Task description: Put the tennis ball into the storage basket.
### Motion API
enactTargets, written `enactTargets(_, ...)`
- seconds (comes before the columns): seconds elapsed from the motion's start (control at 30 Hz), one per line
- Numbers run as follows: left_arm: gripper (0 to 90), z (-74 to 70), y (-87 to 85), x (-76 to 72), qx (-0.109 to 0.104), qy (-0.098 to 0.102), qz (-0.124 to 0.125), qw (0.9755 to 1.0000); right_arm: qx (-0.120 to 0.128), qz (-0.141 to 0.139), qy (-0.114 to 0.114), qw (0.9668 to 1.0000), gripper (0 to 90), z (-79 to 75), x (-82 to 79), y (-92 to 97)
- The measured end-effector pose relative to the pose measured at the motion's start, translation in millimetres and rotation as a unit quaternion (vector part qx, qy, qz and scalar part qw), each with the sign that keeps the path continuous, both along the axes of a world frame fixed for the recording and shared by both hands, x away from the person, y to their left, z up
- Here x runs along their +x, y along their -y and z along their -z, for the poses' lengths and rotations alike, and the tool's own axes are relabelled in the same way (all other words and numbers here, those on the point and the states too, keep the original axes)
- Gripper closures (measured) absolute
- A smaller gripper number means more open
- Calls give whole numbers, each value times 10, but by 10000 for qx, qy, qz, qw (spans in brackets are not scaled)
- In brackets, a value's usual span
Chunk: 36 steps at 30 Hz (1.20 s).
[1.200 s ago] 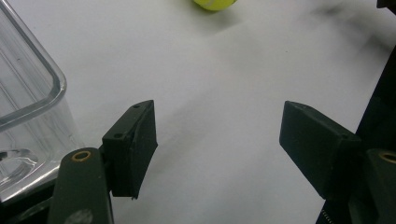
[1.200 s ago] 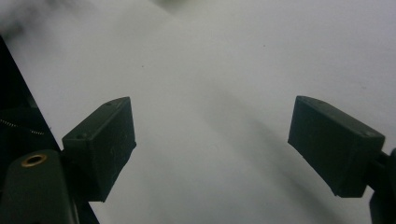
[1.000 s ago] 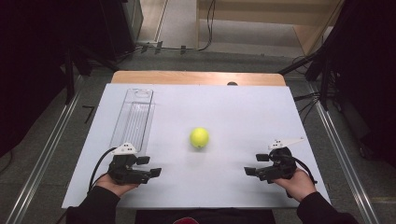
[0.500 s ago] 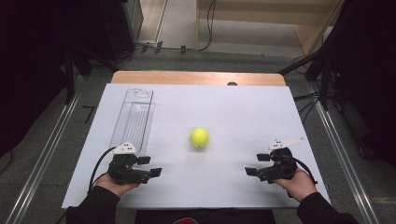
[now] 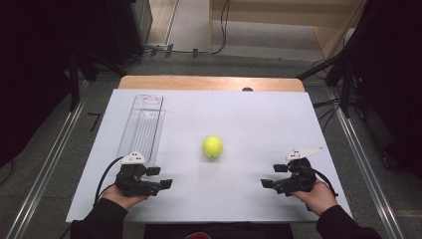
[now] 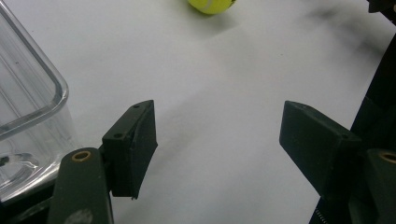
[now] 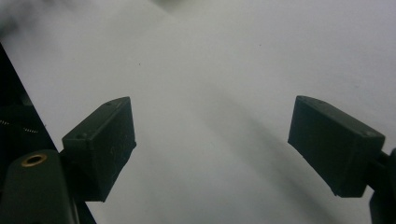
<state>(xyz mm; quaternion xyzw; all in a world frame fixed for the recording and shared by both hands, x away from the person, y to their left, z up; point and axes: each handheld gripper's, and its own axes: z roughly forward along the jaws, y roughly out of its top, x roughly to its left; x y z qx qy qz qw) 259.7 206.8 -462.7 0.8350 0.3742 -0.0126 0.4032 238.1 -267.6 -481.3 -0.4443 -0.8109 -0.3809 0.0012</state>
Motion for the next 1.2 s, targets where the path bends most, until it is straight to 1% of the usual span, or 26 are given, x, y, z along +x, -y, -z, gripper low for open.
enactTargets(0.07, 282, 2, 3, 0, 3, 2, 13, 10000, 18, 1, -41, 10000, 128, 0, 1, -1)
enactTargets(0.53, 282, 4, 2, 8, -38, -54, 7, 10000, -3, -15, -75, 10000, 128, 11, 3, -5)
enactTargets(0.83, 282, 4, 22, 10, 9, -93, 30, 10000, -10, 11, -64, 10000, 128, 12, 4, -2)
enactTargets(0.97, 282, -12, 62, 13, 33, -130, 142, 9998, -13, 7, -60, 10000, 128, 12, 4, -3)
enactTargets(1.03, 283, -25, 81, 13, -49, -136, 189, 9997, -22, 2, -49, 10000, 128, 11, 3, -2)
enactTargets(1.1, 283, -38, 113, 17, -9, -120, 238, 9996, -26, 0, -46, 10000, 128, 11, 3, -2)
enactTargets(1.2, 283, -44, 162, 16, -22, -112, 314, 9994, -36, 1, -42, 10000, 128, 10, 4, -3)
